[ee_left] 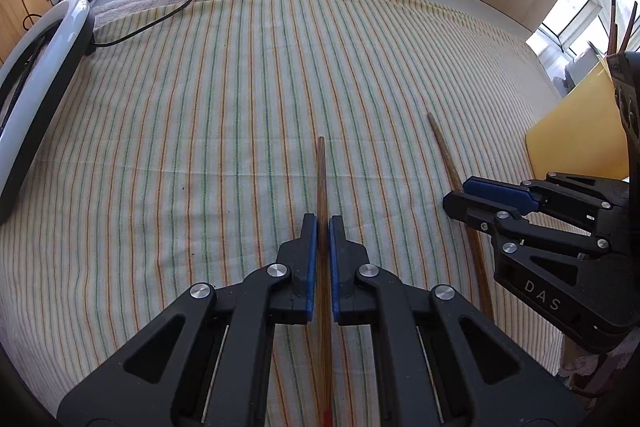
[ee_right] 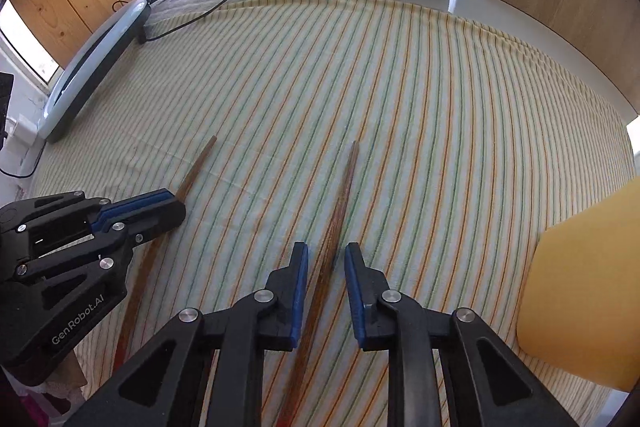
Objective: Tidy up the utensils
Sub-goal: 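Lift both held chopsticks upright off the cloth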
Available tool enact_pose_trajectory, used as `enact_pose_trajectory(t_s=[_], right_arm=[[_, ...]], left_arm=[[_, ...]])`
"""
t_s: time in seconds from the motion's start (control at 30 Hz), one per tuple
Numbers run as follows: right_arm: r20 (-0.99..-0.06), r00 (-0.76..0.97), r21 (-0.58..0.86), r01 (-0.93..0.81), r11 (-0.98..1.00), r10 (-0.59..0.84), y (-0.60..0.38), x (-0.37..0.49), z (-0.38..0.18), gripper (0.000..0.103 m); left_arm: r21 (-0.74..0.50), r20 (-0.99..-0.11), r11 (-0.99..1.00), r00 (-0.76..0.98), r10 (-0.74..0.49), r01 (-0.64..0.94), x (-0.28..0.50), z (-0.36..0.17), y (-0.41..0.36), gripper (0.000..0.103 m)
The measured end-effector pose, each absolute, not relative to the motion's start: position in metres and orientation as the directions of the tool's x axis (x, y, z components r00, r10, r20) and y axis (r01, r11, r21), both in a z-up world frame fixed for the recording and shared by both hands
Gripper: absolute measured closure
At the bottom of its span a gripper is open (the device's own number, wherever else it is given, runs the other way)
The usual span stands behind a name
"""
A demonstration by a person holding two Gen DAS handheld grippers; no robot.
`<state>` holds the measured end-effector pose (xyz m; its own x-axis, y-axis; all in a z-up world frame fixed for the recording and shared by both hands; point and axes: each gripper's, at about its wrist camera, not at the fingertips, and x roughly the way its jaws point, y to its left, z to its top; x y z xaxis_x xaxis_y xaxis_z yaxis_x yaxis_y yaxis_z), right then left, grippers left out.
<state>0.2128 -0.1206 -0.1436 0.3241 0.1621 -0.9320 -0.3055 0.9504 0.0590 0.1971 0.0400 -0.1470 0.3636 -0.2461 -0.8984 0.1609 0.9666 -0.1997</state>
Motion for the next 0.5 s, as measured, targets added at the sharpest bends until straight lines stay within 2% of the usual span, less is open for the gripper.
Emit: enact_pose_trajectory(t_s=[0.03,0.07,0.13,0.33,0.5], right_arm=[[-0.935,0.323,0.043,-0.311,0.949,0.148,-0.118,0.213,-0.144,0.089],[-0.934,0.327,0.038,-0.316,0.948,0.146,-0.117,0.213,-0.144,0.098],[-0.934,0.319,0.058,-0.312,0.948,0.162,-0.118,0.212,-0.143,0.1],[-0.894,0.37,0.141,-0.303,0.942,0.253,-0.131,0.193,-0.117,0.1],[-0.817,0.479,0.174,-0.327,0.929,0.322,-0.146,0.162,-0.076,0.1]], left_arm=[[-0.203,-0.897,0.966,0.365,-0.249,0.16,0.197,-0.147,0.04,0.1],[-0.206,-0.896,0.966,0.366,-0.251,0.16,0.197,-0.146,0.041,0.1],[-0.21,-0.89,0.965,0.377,-0.256,0.159,0.195,-0.142,0.043,0.1],[-0.23,-0.851,0.958,0.441,-0.284,0.173,0.185,-0.112,0.051,0.1],[-0.277,-0.774,0.939,0.531,-0.344,0.205,0.158,-0.073,0.055,0.1]])
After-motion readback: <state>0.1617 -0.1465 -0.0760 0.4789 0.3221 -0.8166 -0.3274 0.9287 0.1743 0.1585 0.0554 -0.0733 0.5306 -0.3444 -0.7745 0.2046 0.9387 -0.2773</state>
